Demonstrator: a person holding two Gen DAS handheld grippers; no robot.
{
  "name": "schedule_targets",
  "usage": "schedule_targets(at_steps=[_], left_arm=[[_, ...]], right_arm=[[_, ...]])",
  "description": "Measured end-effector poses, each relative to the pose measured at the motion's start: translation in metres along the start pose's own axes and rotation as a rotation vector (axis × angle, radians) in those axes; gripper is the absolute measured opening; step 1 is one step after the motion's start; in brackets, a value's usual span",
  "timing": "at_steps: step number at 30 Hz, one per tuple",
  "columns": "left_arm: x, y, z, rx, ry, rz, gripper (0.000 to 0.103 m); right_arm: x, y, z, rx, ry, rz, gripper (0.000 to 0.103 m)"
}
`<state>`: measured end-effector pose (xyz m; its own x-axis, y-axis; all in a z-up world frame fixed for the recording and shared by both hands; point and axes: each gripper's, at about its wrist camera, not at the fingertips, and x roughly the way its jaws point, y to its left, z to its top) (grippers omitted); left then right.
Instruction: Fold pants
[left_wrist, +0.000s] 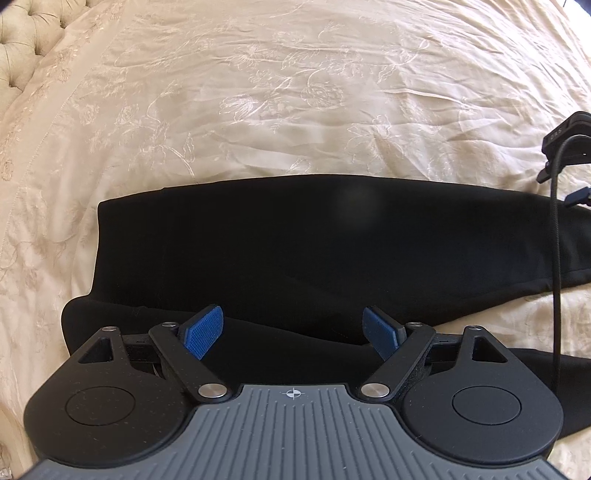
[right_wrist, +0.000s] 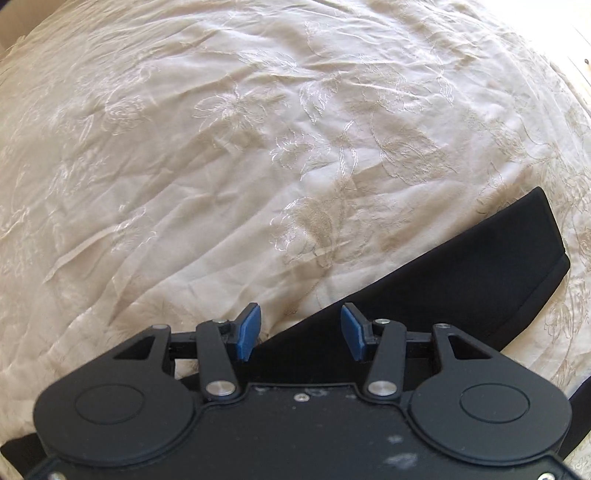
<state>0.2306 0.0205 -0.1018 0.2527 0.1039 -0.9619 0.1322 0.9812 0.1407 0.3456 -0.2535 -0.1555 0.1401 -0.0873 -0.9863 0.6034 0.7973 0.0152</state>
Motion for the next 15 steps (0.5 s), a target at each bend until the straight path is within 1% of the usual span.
schedule_targets(at_steps=[3, 4, 6, 7, 8, 9, 10, 13, 15], left_arm=[[0.006, 0.004, 0.003, 0.009, 0.001, 0.007, 0.083], [0.007, 0.005, 0.004, 0.010, 0.002, 0.009, 0.083], [0.011, 0.007, 0.008, 0.014, 0.001, 0.011, 0.083], [0.013, 0.008, 0.010, 0.015, 0.000, 0.010, 0.083], [0.015, 0.010, 0.013, 0.016, -0.003, 0.010, 0.083], [0.017, 0.010, 0.017, 0.016, -0.008, 0.008, 0.083], [0.019, 0.011, 0.022, 0.015, -0.013, 0.005, 0.083], [0.025, 0.011, 0.040, 0.004, -0.028, -0.026, 0.083], [0.028, 0.011, 0.055, -0.014, -0.029, -0.065, 0.083]], right_arm=[[0.019, 0.002, -0.001, 0.032, 0.025, -0.031, 0.050], [0.024, 0.002, -0.003, 0.039, 0.037, -0.040, 0.046], [0.029, -0.001, -0.008, 0.052, 0.051, -0.051, 0.045], [0.028, -0.005, -0.013, 0.059, 0.051, -0.038, 0.035], [0.027, -0.010, -0.017, 0.069, 0.054, -0.018, 0.021], [0.027, -0.014, -0.021, 0.076, 0.070, 0.007, 0.004], [0.025, -0.019, -0.026, 0.089, 0.086, 0.028, 0.003], [0.013, -0.037, -0.048, 0.101, 0.053, 0.062, 0.003], [0.008, -0.048, -0.062, 0.105, 0.043, 0.078, 0.003]])
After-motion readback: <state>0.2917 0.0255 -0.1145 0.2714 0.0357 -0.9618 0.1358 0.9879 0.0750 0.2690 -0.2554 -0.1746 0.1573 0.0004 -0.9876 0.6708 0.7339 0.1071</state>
